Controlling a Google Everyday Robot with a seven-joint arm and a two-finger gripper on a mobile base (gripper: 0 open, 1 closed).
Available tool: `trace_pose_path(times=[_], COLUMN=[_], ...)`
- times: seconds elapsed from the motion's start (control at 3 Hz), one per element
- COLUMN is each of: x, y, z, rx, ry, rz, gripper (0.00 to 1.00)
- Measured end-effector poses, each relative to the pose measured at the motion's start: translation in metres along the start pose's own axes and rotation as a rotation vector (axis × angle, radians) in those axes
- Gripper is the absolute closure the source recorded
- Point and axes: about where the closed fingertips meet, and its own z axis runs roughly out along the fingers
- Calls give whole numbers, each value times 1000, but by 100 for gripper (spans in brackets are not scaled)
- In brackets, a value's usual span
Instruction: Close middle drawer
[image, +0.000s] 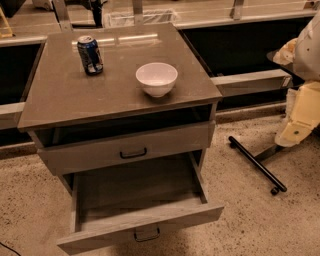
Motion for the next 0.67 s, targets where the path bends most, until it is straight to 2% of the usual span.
trace_pose_path(times=[0.67], x=[1], y=[-2], z=[5], rx=[-19], ry=[-26], rz=[8], gripper=[0])
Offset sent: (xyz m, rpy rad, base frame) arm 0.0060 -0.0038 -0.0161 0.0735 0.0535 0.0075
